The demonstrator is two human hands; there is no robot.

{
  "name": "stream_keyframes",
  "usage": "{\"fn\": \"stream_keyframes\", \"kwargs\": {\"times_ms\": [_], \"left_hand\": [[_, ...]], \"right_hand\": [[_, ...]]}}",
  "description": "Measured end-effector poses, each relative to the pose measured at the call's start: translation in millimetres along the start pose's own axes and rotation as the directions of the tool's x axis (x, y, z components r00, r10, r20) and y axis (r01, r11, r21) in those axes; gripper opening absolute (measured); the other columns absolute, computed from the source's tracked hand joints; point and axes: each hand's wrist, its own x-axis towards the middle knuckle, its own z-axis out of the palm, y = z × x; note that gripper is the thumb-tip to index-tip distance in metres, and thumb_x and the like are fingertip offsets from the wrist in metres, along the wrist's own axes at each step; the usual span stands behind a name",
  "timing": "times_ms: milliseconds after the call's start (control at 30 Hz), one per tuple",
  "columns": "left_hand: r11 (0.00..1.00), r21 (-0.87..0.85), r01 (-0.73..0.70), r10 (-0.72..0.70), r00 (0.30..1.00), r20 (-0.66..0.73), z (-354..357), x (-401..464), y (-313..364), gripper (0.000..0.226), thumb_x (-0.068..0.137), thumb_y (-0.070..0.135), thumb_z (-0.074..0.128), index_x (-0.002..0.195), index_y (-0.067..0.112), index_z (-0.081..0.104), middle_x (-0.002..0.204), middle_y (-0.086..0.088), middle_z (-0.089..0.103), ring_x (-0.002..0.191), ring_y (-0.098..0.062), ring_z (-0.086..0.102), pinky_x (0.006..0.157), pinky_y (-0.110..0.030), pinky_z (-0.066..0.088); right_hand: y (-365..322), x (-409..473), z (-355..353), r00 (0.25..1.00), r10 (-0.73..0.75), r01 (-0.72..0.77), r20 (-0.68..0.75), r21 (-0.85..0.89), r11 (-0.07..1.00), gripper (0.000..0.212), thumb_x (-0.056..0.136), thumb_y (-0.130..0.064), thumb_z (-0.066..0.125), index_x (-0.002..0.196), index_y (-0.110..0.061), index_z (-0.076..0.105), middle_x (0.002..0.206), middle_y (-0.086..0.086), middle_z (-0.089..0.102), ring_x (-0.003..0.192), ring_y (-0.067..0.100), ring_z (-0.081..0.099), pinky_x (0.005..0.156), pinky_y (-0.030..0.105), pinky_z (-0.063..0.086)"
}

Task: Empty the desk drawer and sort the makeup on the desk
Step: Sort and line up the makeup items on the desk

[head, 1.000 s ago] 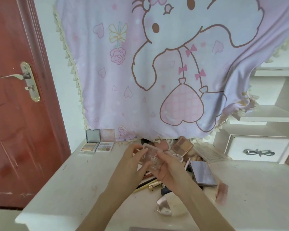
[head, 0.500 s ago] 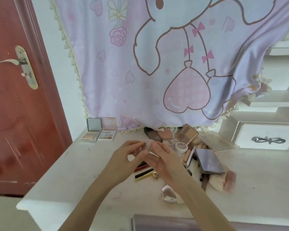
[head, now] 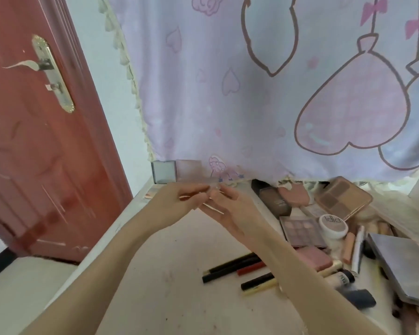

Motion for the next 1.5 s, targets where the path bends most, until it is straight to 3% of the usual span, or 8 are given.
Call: {"fn": "stream_keyframes", "kwargs": {"times_ms": [200, 300, 533, 733, 1000, 1167, 1267, 1500], "left_hand": [[0.993, 0.115, -0.017, -0.002, 0.986, 0.167, -4, 51, -24, 0.029, 0.095, 0.021, 0.049, 0.109, 0.044, 0.062, 0.101, -0.006, 0.069, 0.088, -0.018, 0.060, 0.082, -0.024, 0.046], [0.976, 0.209, -0.054, 0.010, 0.979, 0.205, 1, 69, -38, 0.031, 0.095, 0.012, 0.047, 0.106, 0.031, 0.069, 0.082, 0.008, 0.069, 0.071, -0.009, 0.056, 0.068, -0.013, 0.042], [0.929, 0.363, -0.078, -0.009, 0.973, 0.232, -3, 92, -50, 0.033, 0.098, 0.016, 0.041, 0.077, 0.030, 0.063, 0.063, 0.004, 0.055, 0.060, -0.006, 0.047, 0.060, -0.022, 0.036], [0.987, 0.152, -0.044, -0.021, 0.916, 0.400, -10, 93, -54, 0.033, 0.096, 0.019, 0.049, 0.123, 0.037, 0.055, 0.090, 0.005, 0.066, 0.080, -0.002, 0.047, 0.080, -0.020, 0.043], [0.930, 0.359, -0.082, -0.047, 0.941, 0.336, 13, 103, -56, 0.035, 0.098, 0.015, 0.040, 0.126, 0.030, 0.055, 0.108, -0.008, 0.065, 0.098, -0.030, 0.059, 0.090, -0.032, 0.044], [0.930, 0.359, -0.074, -0.037, 0.955, 0.294, 8, 110, -52, 0.033, 0.098, 0.008, 0.041, 0.122, 0.020, 0.060, 0.111, -0.004, 0.067, 0.093, -0.001, 0.058, 0.077, -0.003, 0.036], [0.933, 0.357, -0.047, -0.047, 0.967, 0.250, 2, 115, -55, 0.035, 0.096, 0.003, 0.041, 0.120, 0.019, 0.062, 0.111, 0.000, 0.066, 0.103, -0.006, 0.058, 0.089, -0.013, 0.040], [0.850, 0.520, -0.079, 0.057, 0.997, 0.058, -1, 137, -59, 0.041, 0.088, -0.009, 0.041, 0.113, 0.012, 0.066, 0.102, -0.005, 0.069, 0.096, -0.017, 0.059, 0.081, -0.018, 0.039]], "right_hand": [[-9, 49, -29, 0.991, 0.126, -0.118, 0.052, -0.137, 0.984, 0.023, 0.092, 0.005, 0.049, 0.085, -0.004, 0.070, 0.091, 0.006, 0.068, 0.096, 0.015, 0.065, 0.097, 0.029, 0.049], [1, 66, -46, 0.986, 0.166, -0.159, 0.022, -0.178, 0.971, 0.026, 0.089, 0.007, 0.053, 0.113, 0.017, 0.053, 0.104, 0.016, 0.059, 0.100, 0.019, 0.062, 0.093, 0.026, 0.051], [0, 87, -50, 0.974, 0.208, -0.195, 0.092, -0.139, 0.971, 0.024, 0.085, 0.012, 0.054, 0.107, 0.005, 0.060, 0.098, 0.012, 0.063, 0.092, 0.018, 0.063, 0.086, 0.023, 0.054], [-1, 94, -63, 0.969, 0.232, -0.221, 0.086, -0.123, 0.967, 0.034, 0.084, 0.012, 0.055, 0.118, 0.015, 0.051, 0.088, 0.010, 0.055, 0.089, 0.017, 0.059, 0.079, 0.018, 0.054], [4, 98, -70, 0.982, 0.187, -0.183, 0.010, -0.164, 0.969, 0.017, 0.082, 0.015, 0.056, 0.087, -0.001, 0.062, 0.081, 0.005, 0.061, 0.079, 0.013, 0.063, 0.081, 0.021, 0.055], [3, 98, -75, 0.984, 0.177, -0.173, 0.006, -0.188, 0.967, 0.027, 0.080, 0.018, 0.056, 0.092, -0.005, 0.065, 0.088, 0.003, 0.067, 0.081, 0.010, 0.065, 0.080, 0.019, 0.055], [5, 97, -75, 0.988, 0.150, -0.139, 0.023, -0.258, 0.956, 0.033, 0.079, 0.019, 0.056, 0.099, -0.007, 0.063, 0.094, 0.003, 0.067, 0.082, 0.007, 0.065, 0.079, 0.016, 0.053], [11, 105, -73, 0.999, 0.048, -0.025, 0.008, -0.765, 0.643, 0.045, 0.073, 0.011, 0.067, 0.108, -0.017, 0.057, 0.094, -0.001, 0.064, 0.080, 0.008, 0.059, 0.075, 0.020, 0.052]]}}
